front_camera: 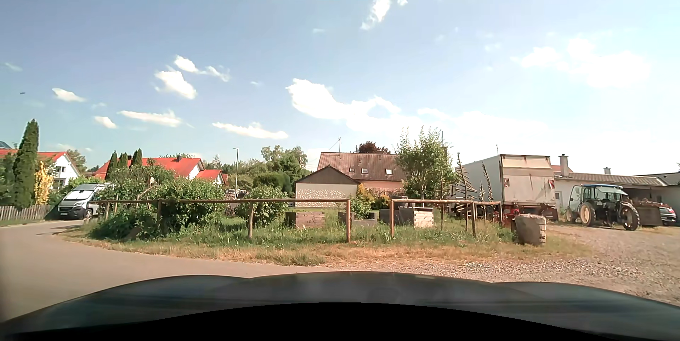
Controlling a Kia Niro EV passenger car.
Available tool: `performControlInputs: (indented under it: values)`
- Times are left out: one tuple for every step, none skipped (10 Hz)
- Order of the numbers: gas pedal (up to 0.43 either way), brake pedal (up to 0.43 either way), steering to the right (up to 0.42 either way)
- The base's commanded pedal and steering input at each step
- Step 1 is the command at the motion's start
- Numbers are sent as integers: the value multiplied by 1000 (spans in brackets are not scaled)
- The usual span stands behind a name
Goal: Follow the waypoints while adhering to traffic rules and regulations
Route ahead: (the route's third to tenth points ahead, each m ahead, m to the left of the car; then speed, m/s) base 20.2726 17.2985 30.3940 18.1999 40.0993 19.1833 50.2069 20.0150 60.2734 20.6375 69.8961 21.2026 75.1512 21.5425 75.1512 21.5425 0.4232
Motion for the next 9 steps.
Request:
performControlInputs:
  values:
    - [169, 6, -750]
    - [169, 6, -756]
    - [169, 6, -759]
    - [169, 6, -759]
    - [157, 6, -759]
    - [157, 6, -759]
    - [150, 6, -759]
    - [138, 6, -758]
    - [118, 6, -760]
